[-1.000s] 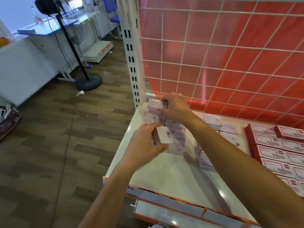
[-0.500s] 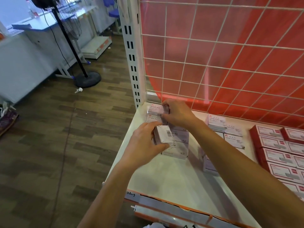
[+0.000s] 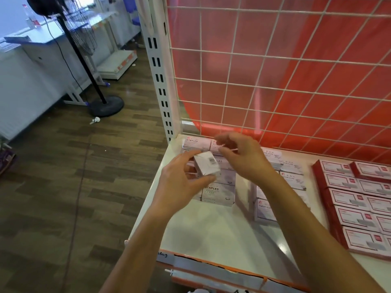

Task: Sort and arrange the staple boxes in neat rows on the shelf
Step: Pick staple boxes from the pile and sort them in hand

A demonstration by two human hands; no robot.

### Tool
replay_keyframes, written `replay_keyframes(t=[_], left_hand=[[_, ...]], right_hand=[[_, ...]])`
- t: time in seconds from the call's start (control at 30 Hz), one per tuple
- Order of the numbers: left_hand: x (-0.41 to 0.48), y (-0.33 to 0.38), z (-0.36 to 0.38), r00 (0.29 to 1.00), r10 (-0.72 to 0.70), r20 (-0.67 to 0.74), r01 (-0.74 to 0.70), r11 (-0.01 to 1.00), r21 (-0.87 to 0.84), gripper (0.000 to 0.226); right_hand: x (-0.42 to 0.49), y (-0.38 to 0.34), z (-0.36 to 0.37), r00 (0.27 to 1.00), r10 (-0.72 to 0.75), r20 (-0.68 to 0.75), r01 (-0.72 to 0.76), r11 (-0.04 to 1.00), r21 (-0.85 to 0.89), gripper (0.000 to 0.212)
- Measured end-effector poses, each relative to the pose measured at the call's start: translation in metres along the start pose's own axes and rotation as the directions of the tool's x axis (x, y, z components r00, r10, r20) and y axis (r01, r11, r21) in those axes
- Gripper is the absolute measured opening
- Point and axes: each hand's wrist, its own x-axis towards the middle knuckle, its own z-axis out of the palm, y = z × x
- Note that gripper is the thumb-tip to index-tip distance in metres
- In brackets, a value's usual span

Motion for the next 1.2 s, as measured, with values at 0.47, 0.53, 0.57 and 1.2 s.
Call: replay_keyframes(t=[0.47, 0.53, 0.57, 1.2], left_hand=[[0.0, 0.031, 0.064, 0.993, -0.066, 0.096, 0.078, 0.989, -0.123, 0.022], [0.0, 0.031, 0.071, 0.992, -0.059, 0.112, 0.067, 0.995, -0.073, 0.023], [-0.001, 0.032, 0.074, 0.991, -0.055, 0.126, 0.061, 0.997, -0.046, 0.028], [-0.005, 0.054, 0.128, 0.945, -0.202, 0.256, 0.305, 0.827, -0.473, 0.024]], right_hand=[[-0.082, 0.047, -0.022, 0.977, 0.166, -0.13, -0.123, 0.949, 0.291, 0.034], [-0.09, 0.051, -0.029, 0.967, 0.222, -0.127, -0.153, 0.899, 0.409, 0.029], [-0.094, 0.053, -0.033, 0.961, 0.25, -0.121, -0.162, 0.858, 0.488, 0.024], [-0.124, 0.071, -0.077, 0.877, 0.462, -0.135, -0.225, 0.641, 0.734, 0.021]])
